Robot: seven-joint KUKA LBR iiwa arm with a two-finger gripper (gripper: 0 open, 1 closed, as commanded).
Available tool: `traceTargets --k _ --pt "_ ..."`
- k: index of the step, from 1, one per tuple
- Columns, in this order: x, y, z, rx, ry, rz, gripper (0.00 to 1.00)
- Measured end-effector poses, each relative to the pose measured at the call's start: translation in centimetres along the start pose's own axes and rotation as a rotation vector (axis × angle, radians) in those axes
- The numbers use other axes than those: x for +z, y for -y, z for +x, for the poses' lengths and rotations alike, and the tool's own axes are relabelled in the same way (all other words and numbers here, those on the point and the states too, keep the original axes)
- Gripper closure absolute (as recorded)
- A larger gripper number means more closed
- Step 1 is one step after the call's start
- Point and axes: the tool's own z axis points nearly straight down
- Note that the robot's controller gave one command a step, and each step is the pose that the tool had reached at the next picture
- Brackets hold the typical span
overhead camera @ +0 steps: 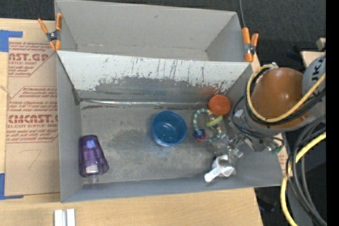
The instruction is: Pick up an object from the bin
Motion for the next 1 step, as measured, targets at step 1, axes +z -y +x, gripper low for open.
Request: traceTargets --k 1 --pt "-0.02 -0.02 0.01 -0.001 0.000 0.000 1.00"
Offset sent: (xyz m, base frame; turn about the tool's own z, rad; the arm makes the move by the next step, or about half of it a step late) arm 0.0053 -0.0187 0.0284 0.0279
